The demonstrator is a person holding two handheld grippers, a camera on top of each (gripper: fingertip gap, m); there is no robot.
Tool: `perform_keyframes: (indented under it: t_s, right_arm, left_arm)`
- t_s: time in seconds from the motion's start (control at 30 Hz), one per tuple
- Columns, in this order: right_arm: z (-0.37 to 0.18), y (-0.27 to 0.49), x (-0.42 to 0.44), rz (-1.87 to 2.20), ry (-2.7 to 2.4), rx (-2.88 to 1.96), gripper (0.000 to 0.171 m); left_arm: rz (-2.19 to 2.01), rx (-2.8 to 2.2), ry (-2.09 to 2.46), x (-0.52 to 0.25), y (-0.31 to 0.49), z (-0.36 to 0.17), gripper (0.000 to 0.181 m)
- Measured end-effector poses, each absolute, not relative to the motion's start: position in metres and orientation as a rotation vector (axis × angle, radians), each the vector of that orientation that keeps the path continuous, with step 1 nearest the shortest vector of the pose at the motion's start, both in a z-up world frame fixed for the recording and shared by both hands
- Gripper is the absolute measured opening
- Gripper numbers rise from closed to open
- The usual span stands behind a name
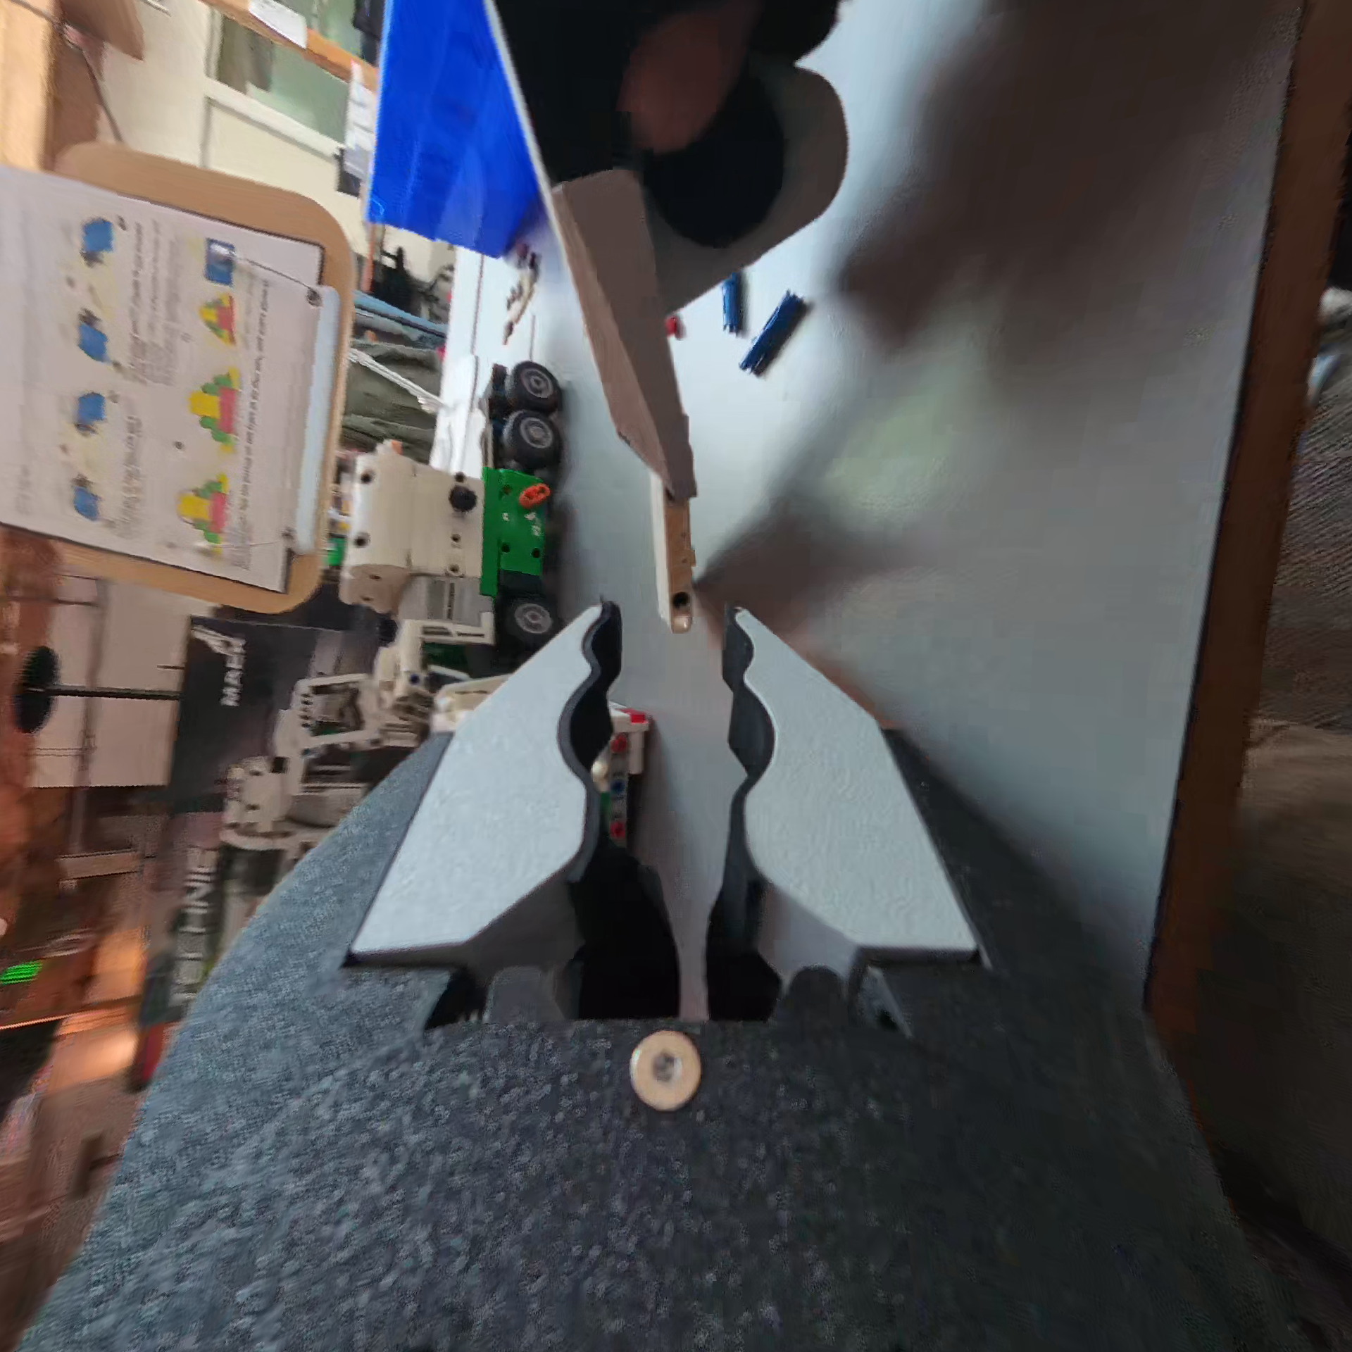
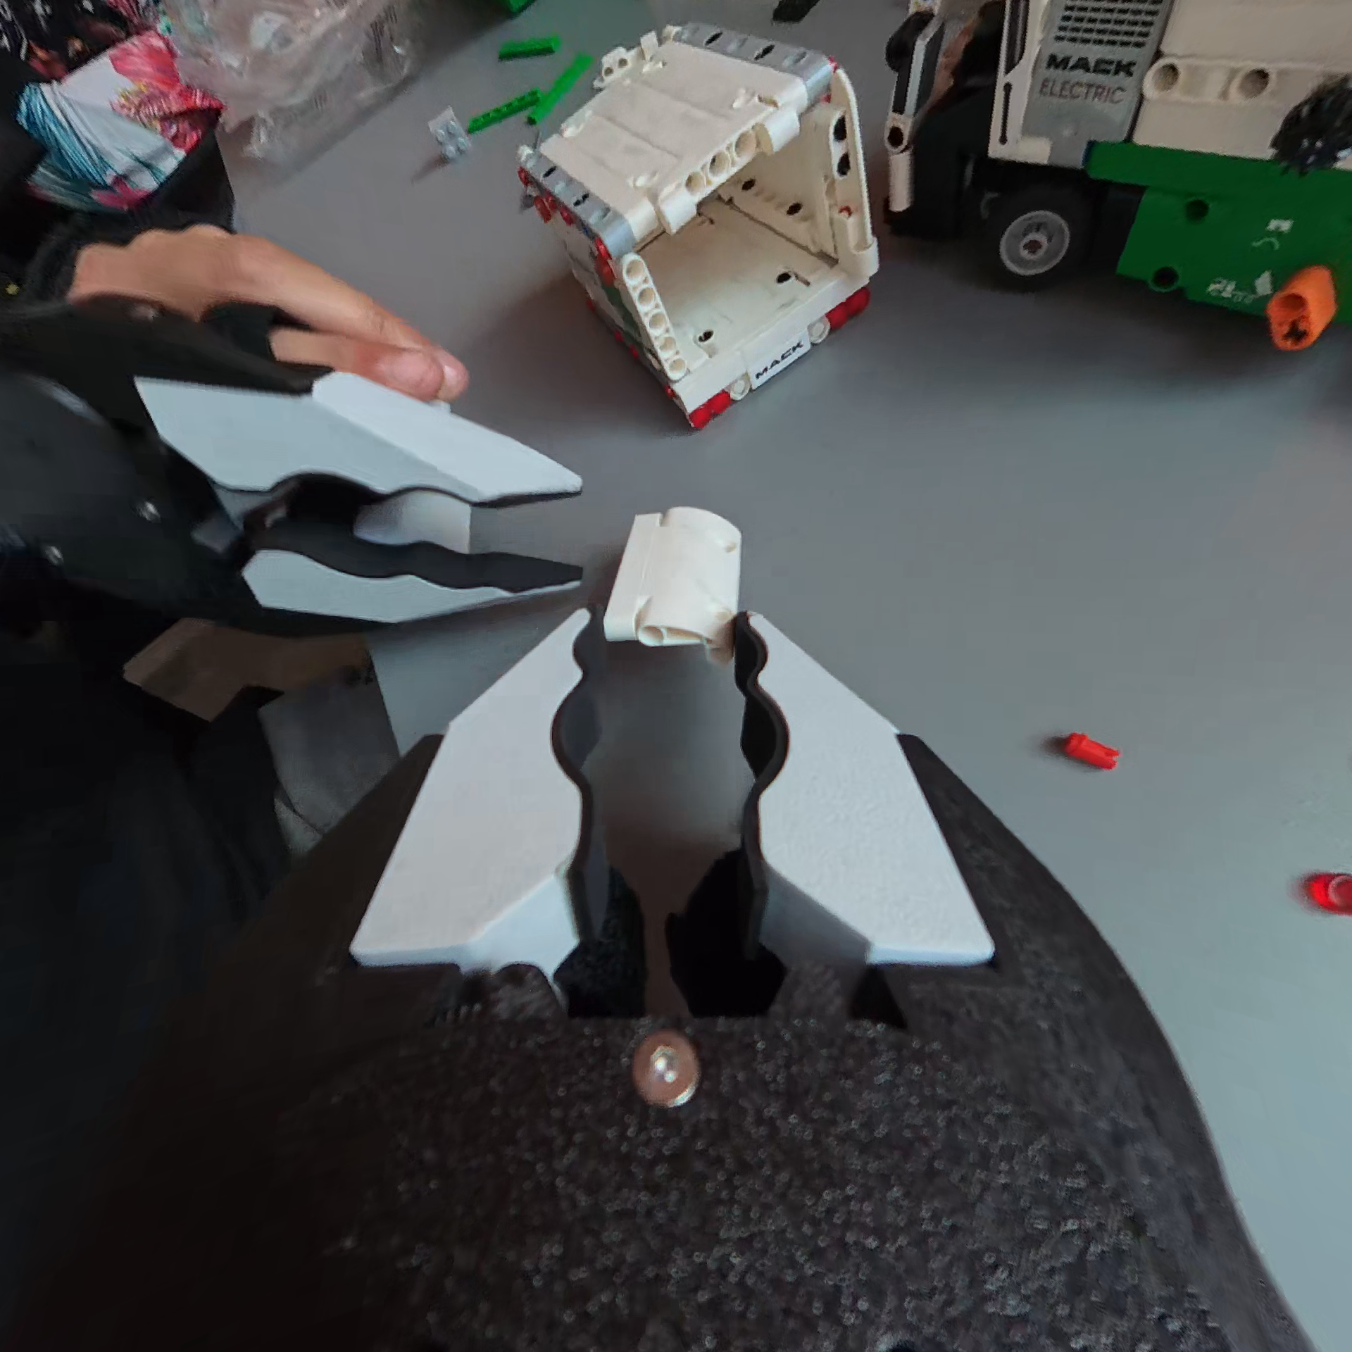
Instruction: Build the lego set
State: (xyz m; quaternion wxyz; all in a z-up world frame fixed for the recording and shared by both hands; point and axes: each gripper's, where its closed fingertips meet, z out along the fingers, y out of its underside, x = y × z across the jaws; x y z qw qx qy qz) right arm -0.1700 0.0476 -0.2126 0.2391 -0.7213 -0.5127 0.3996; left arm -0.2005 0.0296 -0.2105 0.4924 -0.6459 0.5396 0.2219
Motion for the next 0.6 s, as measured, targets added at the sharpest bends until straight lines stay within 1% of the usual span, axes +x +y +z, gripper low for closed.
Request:
perform_keyframes:
  t_s: [0.03, 0.17, 0.3, 0.43, 0.53, 0.6]
  right_arm:
    - [-0.214, 0.048, -0.171, 1.084, -1.459, -1.944, 0.034]
    - [-0.231, 0.057, -0.174, 0.926, -1.667, -1.874, 0.034]
    - [-0.231, 0.065, -0.176, 0.97, -1.668, -1.871, 0.034]
    - [-0.223, 0.075, -0.176, 0.985, -1.564, -1.876, 0.035]
    - [-0.197, 0.083, -0.175, 1.044, -1.424, -1.815, 0.036]
    - [-0.174, 0.102, -0.168, 1.029, -1.311, -1.776, 0.038]
  left_arm:
    - [0.418, -1.63, 1.274, -0.204, 0.026, -0.211, 0.028]
    - [-0.045, -1.751, 1.075, -0.218, 0.019, -0.197, 0.029]
    - [-0.492, -1.768, 0.872, -0.227, 0.014, -0.18, 0.03]
    - [-0.661, -1.712, 0.743, -0.238, 0.016, -0.16, 0.026]
    - [-0.7, -1.693, 0.726, -0.24, 0.015, -0.156, 0.026]
    - [-0.685, -1.683, 0.718, -0.241, 0.015, -0.155, 0.026]
